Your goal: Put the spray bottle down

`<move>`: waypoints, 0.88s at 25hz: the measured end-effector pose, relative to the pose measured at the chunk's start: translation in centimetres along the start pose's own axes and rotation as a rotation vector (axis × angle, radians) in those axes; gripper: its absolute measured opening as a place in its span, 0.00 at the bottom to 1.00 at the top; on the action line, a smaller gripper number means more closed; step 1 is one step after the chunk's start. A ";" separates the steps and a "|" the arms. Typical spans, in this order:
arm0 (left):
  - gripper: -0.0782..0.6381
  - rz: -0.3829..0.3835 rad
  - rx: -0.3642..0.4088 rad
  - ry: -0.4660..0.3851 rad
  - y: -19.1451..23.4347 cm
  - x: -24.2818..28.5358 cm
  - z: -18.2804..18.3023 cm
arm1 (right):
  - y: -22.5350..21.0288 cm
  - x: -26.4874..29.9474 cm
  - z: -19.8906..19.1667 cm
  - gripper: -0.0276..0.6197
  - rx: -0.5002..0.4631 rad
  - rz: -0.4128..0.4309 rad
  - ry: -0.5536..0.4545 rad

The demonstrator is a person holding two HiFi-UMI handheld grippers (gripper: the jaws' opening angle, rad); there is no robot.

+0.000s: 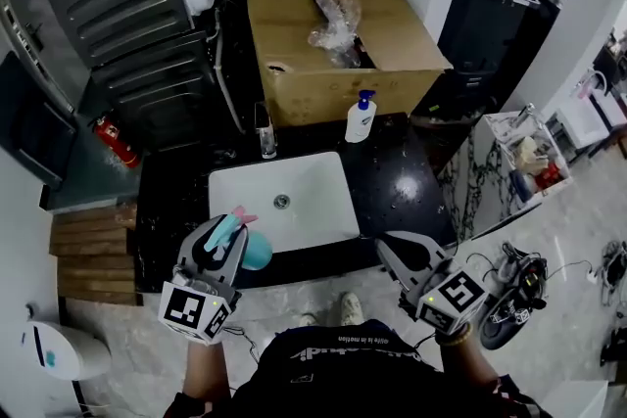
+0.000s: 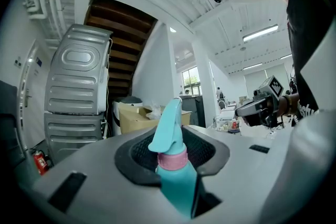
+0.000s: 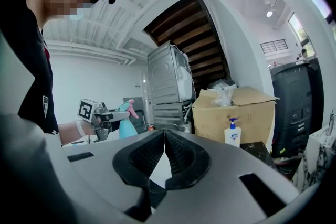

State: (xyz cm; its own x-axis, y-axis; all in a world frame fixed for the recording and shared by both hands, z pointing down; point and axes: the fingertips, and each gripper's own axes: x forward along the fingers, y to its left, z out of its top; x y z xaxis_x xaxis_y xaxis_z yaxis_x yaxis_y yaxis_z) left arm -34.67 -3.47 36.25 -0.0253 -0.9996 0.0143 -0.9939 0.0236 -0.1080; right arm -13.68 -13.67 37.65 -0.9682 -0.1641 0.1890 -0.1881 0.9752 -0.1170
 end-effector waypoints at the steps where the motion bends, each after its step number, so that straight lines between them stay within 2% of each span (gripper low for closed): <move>1: 0.30 -0.010 0.004 0.002 -0.4 0.8 0.1 | -0.7 0.0 0.1 0.10 -0.003 -0.004 -0.005; 5: 0.30 -0.049 -0.004 0.007 -2.2 3.5 -0.2 | -2.8 -0.2 1.0 0.10 0.013 -0.007 -0.088; 8: 0.30 -0.091 -0.033 0.003 -3.5 5.6 -0.4 | -4.2 -1.1 0.9 0.10 0.024 -0.034 -0.097; 14: 0.30 -0.219 -0.013 0.008 -7.8 10.2 -0.6 | -8.0 -4.7 -1.2 0.10 0.020 -0.177 -0.022; 19: 0.30 -0.342 -0.004 -0.008 -12.0 13.9 -0.5 | -9.9 -8.2 -1.8 0.10 0.048 -0.275 -0.046; 22: 0.30 -0.417 0.000 -0.012 -14.7 15.7 -0.4 | -10.9 -10.6 -2.7 0.10 0.038 -0.359 -0.016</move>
State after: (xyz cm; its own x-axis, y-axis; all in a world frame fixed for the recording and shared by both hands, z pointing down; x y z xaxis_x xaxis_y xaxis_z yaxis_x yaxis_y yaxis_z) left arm -20.49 -19.55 38.48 0.3803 -0.9237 0.0454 -0.9188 -0.3830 -0.0955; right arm -0.88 -22.14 39.60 -0.8419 -0.4975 0.2089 -0.5220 0.8490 -0.0822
